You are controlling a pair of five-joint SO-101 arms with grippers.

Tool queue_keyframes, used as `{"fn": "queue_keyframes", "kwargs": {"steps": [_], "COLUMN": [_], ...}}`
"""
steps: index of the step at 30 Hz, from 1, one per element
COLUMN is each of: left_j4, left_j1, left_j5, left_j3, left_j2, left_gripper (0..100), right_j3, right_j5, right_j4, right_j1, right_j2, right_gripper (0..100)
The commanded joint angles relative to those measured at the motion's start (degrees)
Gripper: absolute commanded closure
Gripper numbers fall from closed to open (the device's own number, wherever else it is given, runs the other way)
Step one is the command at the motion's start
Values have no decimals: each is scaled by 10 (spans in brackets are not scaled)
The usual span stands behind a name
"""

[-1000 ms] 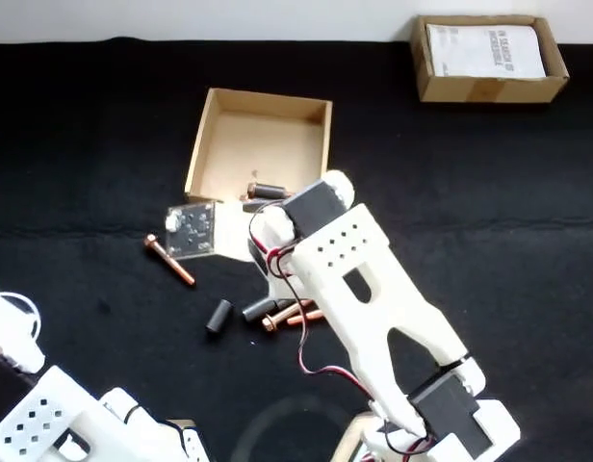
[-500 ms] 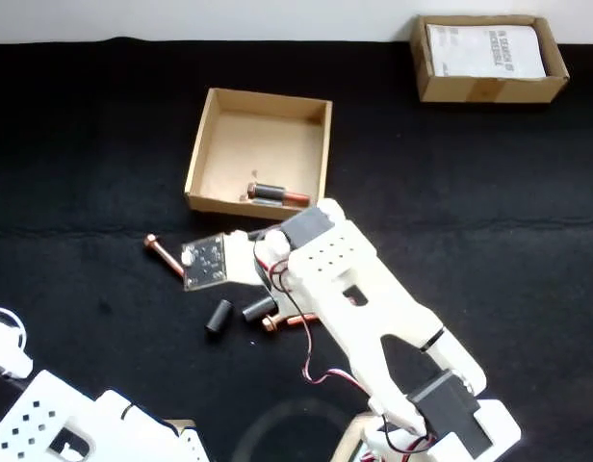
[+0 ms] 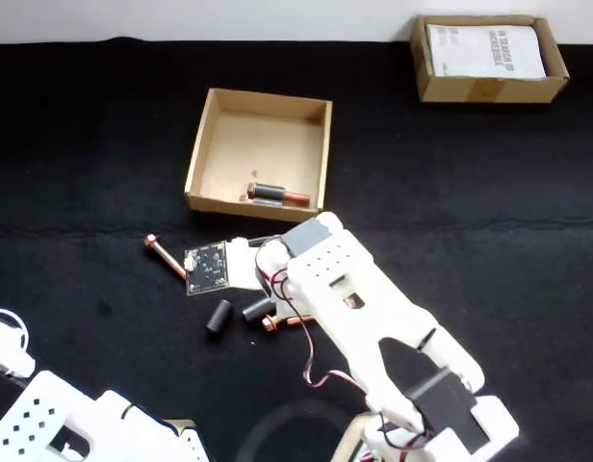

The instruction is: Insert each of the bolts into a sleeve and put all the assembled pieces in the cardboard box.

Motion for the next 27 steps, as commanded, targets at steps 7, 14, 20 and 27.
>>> {"fn": "queue_keyframes", "kwargs": {"steps": [7,14,20,27], "left_j4": [-25,-25,-25,-25], "left_j1": [-15,-18,-18,-18], "left_j5": [-4,-4,-4,-4], "left_j3": [15,15,15,15], "left_j2": [-5,-5,-5,-5], "left_gripper": [991,991,991,991], "right_j3": [-40,-62,-119,-143], "right_j5": [0,0,0,0], "right_j4": [-8,-29,-29,-29], "right_j1": [3,2,2,5], "right_j2": [65,115,183,241], "right_gripper": [779,779,779,832]}}
